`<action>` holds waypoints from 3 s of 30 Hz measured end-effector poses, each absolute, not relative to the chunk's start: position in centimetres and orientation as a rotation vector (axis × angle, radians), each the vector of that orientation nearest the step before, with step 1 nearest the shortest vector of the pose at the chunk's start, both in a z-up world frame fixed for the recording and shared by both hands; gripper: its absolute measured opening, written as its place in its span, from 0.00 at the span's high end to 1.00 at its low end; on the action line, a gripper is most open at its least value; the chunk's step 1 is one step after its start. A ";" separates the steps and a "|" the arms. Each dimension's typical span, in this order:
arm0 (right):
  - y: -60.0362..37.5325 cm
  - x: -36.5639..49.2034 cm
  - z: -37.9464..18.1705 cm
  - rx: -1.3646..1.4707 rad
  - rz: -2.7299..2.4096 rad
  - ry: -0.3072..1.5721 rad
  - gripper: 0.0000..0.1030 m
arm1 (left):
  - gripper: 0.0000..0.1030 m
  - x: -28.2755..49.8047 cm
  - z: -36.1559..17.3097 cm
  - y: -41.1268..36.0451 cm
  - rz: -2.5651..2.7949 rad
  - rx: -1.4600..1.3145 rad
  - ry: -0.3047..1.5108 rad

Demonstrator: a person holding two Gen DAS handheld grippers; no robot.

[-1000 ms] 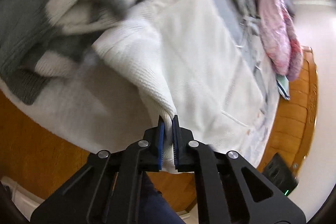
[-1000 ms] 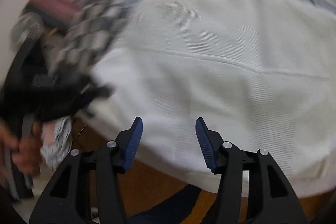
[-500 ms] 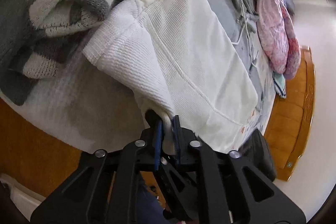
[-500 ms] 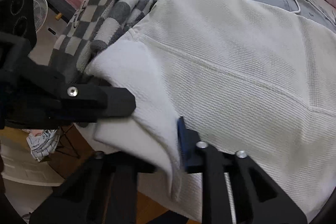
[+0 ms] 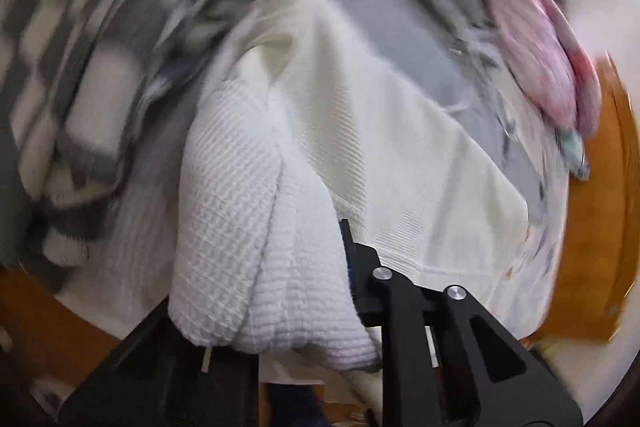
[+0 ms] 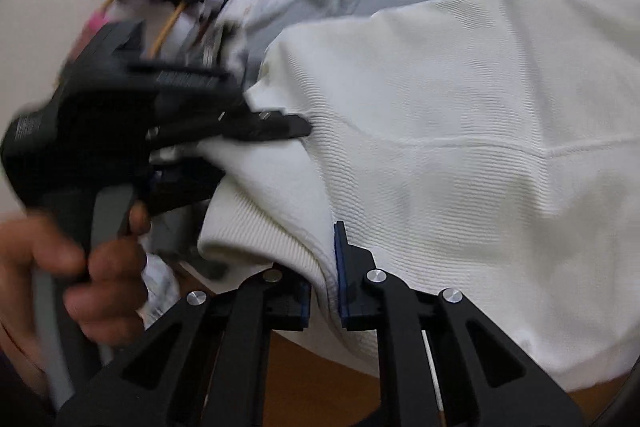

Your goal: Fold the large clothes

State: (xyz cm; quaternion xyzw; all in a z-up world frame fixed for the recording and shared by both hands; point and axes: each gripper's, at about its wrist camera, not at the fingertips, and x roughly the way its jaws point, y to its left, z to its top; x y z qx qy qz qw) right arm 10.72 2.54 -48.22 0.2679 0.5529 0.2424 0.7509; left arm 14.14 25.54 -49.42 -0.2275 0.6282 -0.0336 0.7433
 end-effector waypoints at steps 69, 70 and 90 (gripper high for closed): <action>-22.4 28.0 -49.5 0.536 0.224 1.275 0.98 | 0.20 26.1 -51.6 7.1 -0.250 -0.242 1.416; -21.9 28.9 -49.6 0.508 0.225 1.269 0.98 | 0.20 26.8 -52.1 6.8 -0.240 -0.241 1.422; -24.2 31.6 -56.0 0.545 0.138 1.376 1.00 | 0.14 23.5 -54.9 7.1 -0.193 -0.480 1.443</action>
